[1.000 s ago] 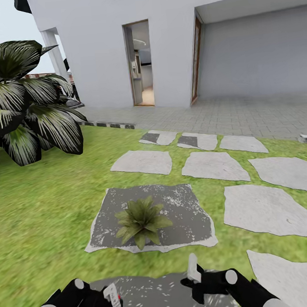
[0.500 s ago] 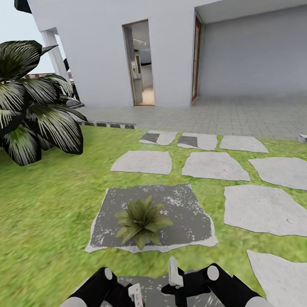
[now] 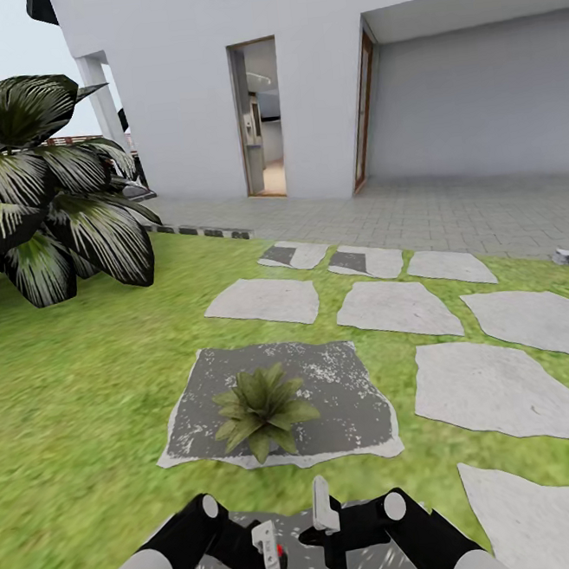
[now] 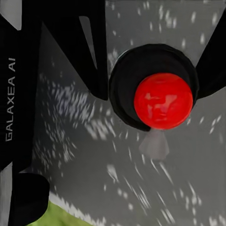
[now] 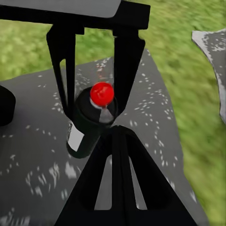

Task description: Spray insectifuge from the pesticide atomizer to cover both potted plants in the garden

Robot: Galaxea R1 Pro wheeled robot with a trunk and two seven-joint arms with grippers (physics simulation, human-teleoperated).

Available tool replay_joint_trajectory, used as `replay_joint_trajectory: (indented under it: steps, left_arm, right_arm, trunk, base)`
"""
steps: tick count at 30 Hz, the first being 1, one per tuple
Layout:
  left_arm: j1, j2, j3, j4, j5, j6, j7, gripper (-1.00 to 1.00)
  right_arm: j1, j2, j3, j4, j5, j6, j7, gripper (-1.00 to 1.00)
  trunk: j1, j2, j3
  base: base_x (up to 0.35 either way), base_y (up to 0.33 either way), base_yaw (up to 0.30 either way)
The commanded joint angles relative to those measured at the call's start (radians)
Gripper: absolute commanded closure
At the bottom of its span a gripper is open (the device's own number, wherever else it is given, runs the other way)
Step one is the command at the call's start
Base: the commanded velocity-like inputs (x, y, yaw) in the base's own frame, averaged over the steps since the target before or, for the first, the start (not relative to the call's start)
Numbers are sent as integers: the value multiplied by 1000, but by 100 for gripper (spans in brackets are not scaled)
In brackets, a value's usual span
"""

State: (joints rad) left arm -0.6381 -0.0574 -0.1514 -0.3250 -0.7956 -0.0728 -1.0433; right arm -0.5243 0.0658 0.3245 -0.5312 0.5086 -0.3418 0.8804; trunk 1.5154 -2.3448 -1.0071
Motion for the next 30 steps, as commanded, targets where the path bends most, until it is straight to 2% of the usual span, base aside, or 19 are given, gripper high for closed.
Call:
replay_joint_trajectory:
  steps: [1, 7, 12, 23, 26, 30]
  left_arm:
    - [0, -3, 1, -1, -5, -17, 0, 100]
    - [-1, -18, 1, 0, 3, -27, 1, 100]
    - [-2, -20, 1, 0, 43, -32, -2, 100]
    - [-1, -22, 1, 0, 53, -36, -5, 100]
    - [0, -25, 1, 3, 57, -65, -6, 100]
    - [0, -30, 1, 7, 83, -85, -7, 100]
  right_arm:
    - [0, 0, -1, -1, 8, -5, 0, 100]
    - [0, 0, -1, 0, 8, -5, 0, 100]
    - [0, 0, -1, 0, 8, -5, 0, 100]
    - [0, 1, -1, 0, 8, -5, 0, 100]
    - [0, 1, -1, 0, 8, -5, 0, 100]
    - [0, 1, -1, 0, 9, -5, 0, 100]
  trunk:
    - [0, 0, -1]
    - [0, 0, -1]
    - [0, 0, -1]
    - [0, 0, -1]
    - [0, 0, -1]
    - [0, 0, -1]
  base:
    - [0, 0, 0]
    - [0, 0, 0]
    - [0, 0, 0]
    - [0, 0, 0]
    - [0, 0, 0]
    - [0, 0, 0]
